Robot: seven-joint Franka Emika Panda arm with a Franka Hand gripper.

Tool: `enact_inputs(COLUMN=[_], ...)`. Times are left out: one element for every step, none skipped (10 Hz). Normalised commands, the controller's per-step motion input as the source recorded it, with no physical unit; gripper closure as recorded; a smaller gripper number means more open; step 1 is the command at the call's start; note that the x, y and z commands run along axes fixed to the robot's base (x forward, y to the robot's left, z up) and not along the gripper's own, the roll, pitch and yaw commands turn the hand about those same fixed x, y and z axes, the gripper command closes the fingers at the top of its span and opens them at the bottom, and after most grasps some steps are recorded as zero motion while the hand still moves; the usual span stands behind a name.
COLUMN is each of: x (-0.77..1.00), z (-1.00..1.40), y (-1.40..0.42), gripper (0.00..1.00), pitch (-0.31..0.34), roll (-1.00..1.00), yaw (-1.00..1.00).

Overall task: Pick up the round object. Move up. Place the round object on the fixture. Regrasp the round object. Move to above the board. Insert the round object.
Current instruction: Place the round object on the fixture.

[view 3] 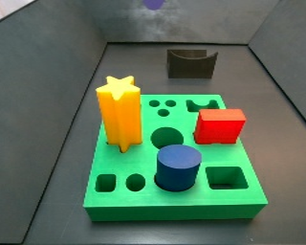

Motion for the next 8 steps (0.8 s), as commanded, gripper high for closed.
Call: enact_inputs(x=[0.59,0.45,1.00,1.00,1.00,1.00,0.96,0.84], z=[0.00,0.00,0.08,0.10,0.08,0.04,0.03,0.02], y=[0.05,0.03,-0.45,-0.46,-0.32,-0.21,-0.16,-0.06], gripper=[1.00,1.00,1.00,1.00,1.00,1.00,1.00,1.00], pitch=[0.146,0.147,0.111,0.113,0.119,0.131,0.141,0.161], roll=[-0.02,-0.01,-1.00,-1.00,-1.00,-1.00,-1.00,-1.00], yaw=[-0.04,-0.03,0.07,0.07,0.05,0.03,0.03,0.01])
